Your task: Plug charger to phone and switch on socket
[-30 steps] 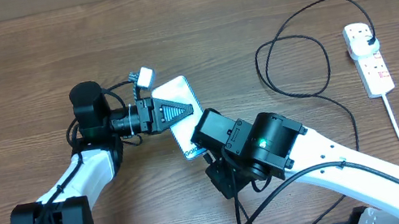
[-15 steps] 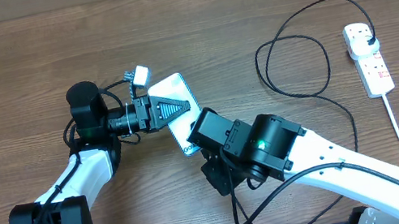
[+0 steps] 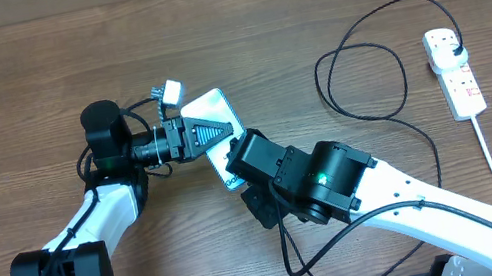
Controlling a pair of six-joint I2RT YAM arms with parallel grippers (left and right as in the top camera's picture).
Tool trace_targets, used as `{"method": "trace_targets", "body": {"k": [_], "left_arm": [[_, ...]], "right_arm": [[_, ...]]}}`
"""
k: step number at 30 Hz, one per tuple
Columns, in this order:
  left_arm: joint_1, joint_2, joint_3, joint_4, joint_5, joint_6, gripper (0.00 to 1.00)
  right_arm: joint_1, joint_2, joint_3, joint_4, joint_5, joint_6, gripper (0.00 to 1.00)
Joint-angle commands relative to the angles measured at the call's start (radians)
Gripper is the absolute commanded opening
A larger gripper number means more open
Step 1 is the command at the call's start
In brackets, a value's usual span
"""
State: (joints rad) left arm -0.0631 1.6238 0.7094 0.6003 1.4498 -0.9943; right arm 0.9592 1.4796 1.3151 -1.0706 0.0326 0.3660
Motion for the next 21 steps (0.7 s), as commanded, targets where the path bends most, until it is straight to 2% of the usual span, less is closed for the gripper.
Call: {"method": "trace_targets", "body": {"k": [1,7,15,17,21], "left_arm": [[-0.023,-0.002,0.008,-0.001,0.122,0.0,0.04],[-0.023,-0.002,0.008,-0.001,0.121,0.0,0.04],[-0.023,-0.002,0.008,-0.001,0.121,0.004,0.04],[-0.023,-0.002,0.008,-0.001,0.121,0.004,0.04],[-0.023,-0.002,0.008,-0.001,0.118,0.004,0.04]], "right_arm": [[-0.012,-0.003,0.013,0.06,0.098,0.005,0.04],[-0.012,-0.004,0.013,0.034,0.097,0.006,0.18],[-0.012,-0.004,0.014,-0.037,0.054,0.074,0.67],[-0.012,-0.004,0.014,-0.048,0.021,0.109,0.7],[-0.01,-0.003,0.013,-0.051,-0.065,0.188,0.7]]}}
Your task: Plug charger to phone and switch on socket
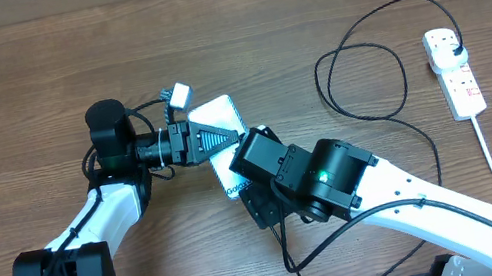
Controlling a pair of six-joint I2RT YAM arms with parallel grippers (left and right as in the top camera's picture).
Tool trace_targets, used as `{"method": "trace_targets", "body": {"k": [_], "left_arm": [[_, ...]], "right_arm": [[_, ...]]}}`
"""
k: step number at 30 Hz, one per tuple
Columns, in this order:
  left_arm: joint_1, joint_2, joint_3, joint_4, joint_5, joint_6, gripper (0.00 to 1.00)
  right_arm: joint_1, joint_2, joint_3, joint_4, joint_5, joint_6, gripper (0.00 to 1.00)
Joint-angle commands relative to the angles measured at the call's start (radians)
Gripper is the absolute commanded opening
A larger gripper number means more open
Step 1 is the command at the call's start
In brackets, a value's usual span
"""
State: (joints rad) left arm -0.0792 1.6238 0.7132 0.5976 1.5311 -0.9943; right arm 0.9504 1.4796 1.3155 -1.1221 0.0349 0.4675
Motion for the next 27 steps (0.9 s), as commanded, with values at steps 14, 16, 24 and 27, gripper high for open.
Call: {"method": "trace_targets", "body": {"k": [14,16,24,27], "left_arm": [[-0.006,-0.002,0.005,0.002,0.036,0.004,0.04],[-0.006,-0.002,0.005,0.002,0.036,0.004,0.04],[-0.006,-0.002,0.005,0.002,0.03,0.005,0.04],[-0.006,-0.002,0.005,0.002,0.03,0.007,0.04]], "right_arm": [[0.089,-0.003,0.012,-0.029,0.061,0.214,0.43],[0.089,-0.003,0.012,-0.029,0.061,0.214,0.39],[0.093,-0.003,-0.003,-0.039,0.058,0.243,0.22],[0.1,-0.003,-0.04,-0.01,0.058,0.243,0.18]]}}
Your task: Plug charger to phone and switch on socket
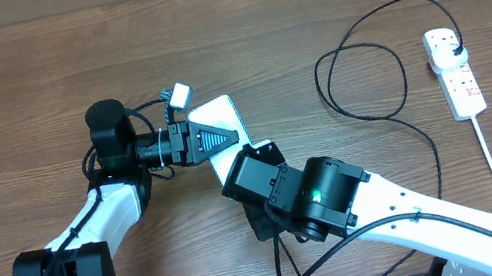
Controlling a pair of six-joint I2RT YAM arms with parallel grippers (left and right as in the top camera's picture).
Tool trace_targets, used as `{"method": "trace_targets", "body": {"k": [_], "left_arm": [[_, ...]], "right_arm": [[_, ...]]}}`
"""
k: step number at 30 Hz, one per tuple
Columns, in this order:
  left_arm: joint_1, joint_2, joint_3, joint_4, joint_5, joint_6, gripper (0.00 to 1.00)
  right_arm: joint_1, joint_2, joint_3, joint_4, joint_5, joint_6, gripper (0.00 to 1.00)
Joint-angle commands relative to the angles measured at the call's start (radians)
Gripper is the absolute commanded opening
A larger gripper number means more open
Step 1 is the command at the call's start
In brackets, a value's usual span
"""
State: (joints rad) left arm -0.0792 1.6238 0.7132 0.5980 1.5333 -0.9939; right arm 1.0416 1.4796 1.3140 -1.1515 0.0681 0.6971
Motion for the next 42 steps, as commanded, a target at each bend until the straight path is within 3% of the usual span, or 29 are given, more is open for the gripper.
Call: {"method": "trace_targets", "body": {"k": [1,7,26,42], "left_arm": [[-0.006,-0.002,0.005,0.002,0.028,0.007,0.04],[-0.006,-0.002,0.005,0.002,0.031,0.013,0.04],[-0.006,-0.002,0.004,0.002,0.047,0.09,0.04],[-0.008,-0.002,0.004,0.001,0.047,0.015,0.04]], "right_arm": [[0.008,-0.003,-0.044,0.025,0.027,0.013,0.17],[0.008,-0.004,-0.045,0.072,0.07,0.005,0.04],[-0.017,-0.006,0.092,0.109,0.175,-0.157,0.04],[-0.017,-0.001,0.108,0.193,0.258,-0.156,0.04]]}}
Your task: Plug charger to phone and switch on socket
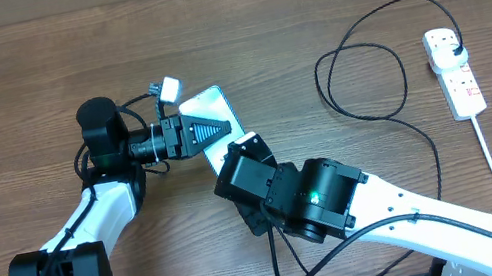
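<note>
The white phone [211, 105] lies tilted on the wood table, and my left gripper [227, 125] reaches in from the left, shut on its near edge. My right gripper [246, 145] sits at the phone's lower right end, its fingertips hidden under its own wrist. The black charger cable [405, 79] loops from the white socket strip [455, 73] at the right, passes under my right arm and ends at that gripper. The plug itself is hidden. The phone's port is covered by the right gripper.
The cable's wide loop [357, 78] lies on the table right of centre. The white lead of the strip runs toward the front right edge. My right arm [413, 220] crosses the front of the table.
My left gripper and the phone have shifted a little up and to the left. The right gripper has followed, also up and left, staying at the phone's lower end.
The left gripper held the phone with the right gripper at its lower right corner. Then the phone sat lower and further right. Then the right arm stood further left, covering the phone's lower end. Now both have come back up and left.
</note>
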Controlling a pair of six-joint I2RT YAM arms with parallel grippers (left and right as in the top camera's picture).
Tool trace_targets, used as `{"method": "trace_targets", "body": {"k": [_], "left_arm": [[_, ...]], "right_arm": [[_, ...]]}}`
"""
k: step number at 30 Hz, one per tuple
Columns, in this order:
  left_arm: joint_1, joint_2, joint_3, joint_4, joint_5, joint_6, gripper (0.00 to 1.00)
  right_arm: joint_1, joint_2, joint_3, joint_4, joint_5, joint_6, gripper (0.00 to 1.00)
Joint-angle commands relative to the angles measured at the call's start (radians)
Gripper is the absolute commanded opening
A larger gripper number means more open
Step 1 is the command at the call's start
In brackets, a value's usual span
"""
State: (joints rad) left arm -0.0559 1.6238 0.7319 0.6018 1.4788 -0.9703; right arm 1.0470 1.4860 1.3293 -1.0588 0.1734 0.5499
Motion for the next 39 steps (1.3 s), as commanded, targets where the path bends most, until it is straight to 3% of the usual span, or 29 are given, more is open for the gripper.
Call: {"method": "trace_targets", "body": {"k": [1,6,8,13,19,23,29,33,39], "left_arm": [[-0.032,-0.002,-0.015,-0.002,0.101,-0.015,0.04],[-0.031,-0.002,-0.015,-0.002,0.101,-0.048,0.04],[-0.031,-0.002,-0.015,-0.002,0.101,-0.047,0.04],[-0.031,-0.002,-0.015,-0.002,0.101,-0.048,0.04],[-0.031,-0.002,-0.015,-0.002,0.101,-0.048,0.04],[-0.031,-0.002,-0.015,-0.002,0.101,-0.048,0.04],[-0.031,-0.002,-0.015,-0.002,0.087,-0.047,0.04],[-0.031,-0.002,-0.015,0.001,0.066,-0.047,0.04],[-0.031,-0.002,-0.015,0.001,0.055,-0.065,0.04]], "right_arm": [[-0.023,-0.007,0.092,0.1,0.158,-0.009,0.04],[-0.023,-0.004,0.092,0.101,0.159,-0.009,0.04],[-0.023,-0.005,0.092,0.098,0.154,-0.009,0.17],[-0.023,-0.005,0.092,0.064,0.09,-0.008,0.25],[-0.019,-0.003,0.085,0.017,0.041,0.003,0.27],[-0.019,-0.003,0.069,-0.034,0.033,0.089,0.27],[-0.019,-0.003,0.066,-0.116,-0.119,0.116,0.28],[-0.014,-0.003,0.066,-0.124,-0.217,0.116,0.36],[0.029,-0.003,0.025,-0.124,-0.106,0.167,0.38]]}}
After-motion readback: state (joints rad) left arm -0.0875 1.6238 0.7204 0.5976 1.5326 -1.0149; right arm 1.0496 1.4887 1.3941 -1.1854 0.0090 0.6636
